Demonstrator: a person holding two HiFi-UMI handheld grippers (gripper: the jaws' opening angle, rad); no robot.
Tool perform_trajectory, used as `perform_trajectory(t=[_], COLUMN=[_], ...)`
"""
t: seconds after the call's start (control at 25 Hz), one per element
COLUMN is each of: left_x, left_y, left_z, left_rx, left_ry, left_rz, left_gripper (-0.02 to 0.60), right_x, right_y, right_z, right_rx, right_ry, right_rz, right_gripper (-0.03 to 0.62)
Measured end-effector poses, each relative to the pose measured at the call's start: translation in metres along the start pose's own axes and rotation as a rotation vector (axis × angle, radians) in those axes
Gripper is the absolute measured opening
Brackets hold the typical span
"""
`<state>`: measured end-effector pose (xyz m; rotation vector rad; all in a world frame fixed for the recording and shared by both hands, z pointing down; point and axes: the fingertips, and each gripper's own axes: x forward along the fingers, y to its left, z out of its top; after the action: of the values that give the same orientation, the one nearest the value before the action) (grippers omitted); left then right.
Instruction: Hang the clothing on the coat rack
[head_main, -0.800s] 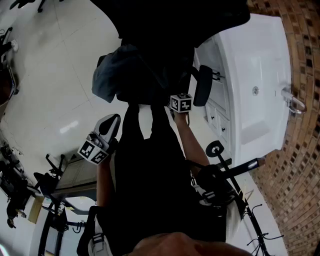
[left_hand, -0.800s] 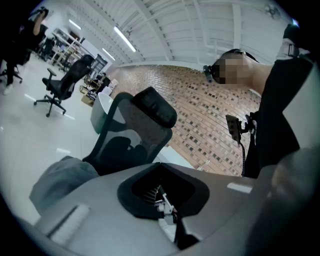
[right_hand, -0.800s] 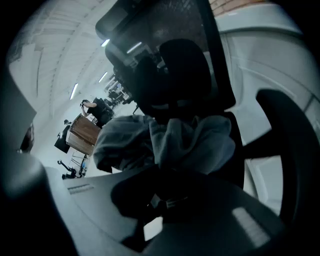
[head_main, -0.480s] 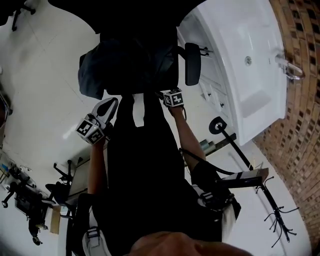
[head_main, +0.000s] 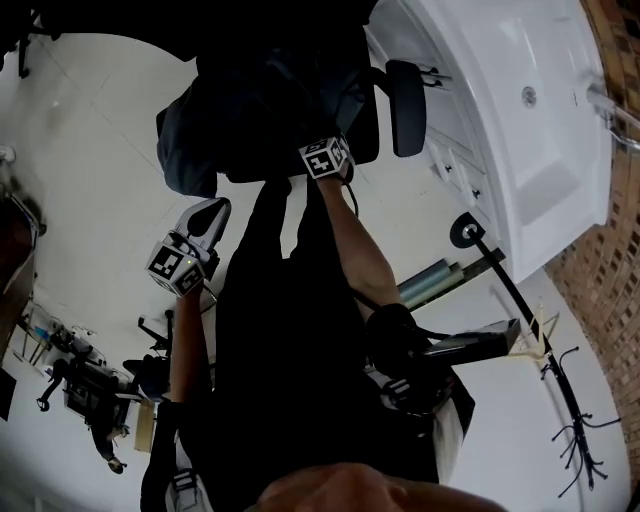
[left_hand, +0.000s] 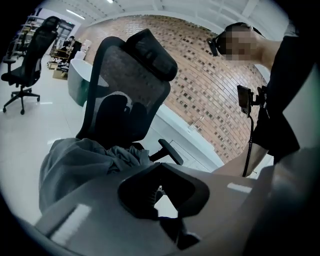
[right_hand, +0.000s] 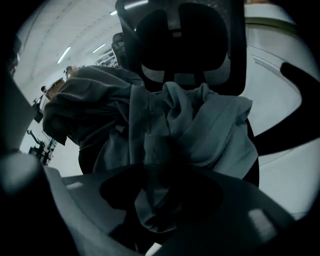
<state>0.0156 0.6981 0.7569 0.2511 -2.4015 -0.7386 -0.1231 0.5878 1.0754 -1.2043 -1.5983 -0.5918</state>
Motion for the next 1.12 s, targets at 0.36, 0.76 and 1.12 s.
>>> perform_trajectory(t=[0.36, 0.76, 1.12], left_x=[0.029, 0.166, 0.196], left_y=[0.034, 0.182, 0.159], left_z=[0.032, 0.05, 0.038], left_rx=[0.14, 0.844, 0.747], left_ry=[0.009, 0.783, 0.805], left_rz=[0.003, 0.016, -0.017], left_gripper=[0.003, 0.313, 0.032], right_x=[-0.139, -0.262, -0.301], right_y=[-0.009, -0.027, -0.043], right_z=[0.035, 0.07, 0.092], right_rx=[-0.068, -0.118, 0.024], right_ry=[-0.174, -0.365, -0.474], right_rz=[-0.052, -0.131, -0.032], right_gripper=[0.023, 0.021, 0.02])
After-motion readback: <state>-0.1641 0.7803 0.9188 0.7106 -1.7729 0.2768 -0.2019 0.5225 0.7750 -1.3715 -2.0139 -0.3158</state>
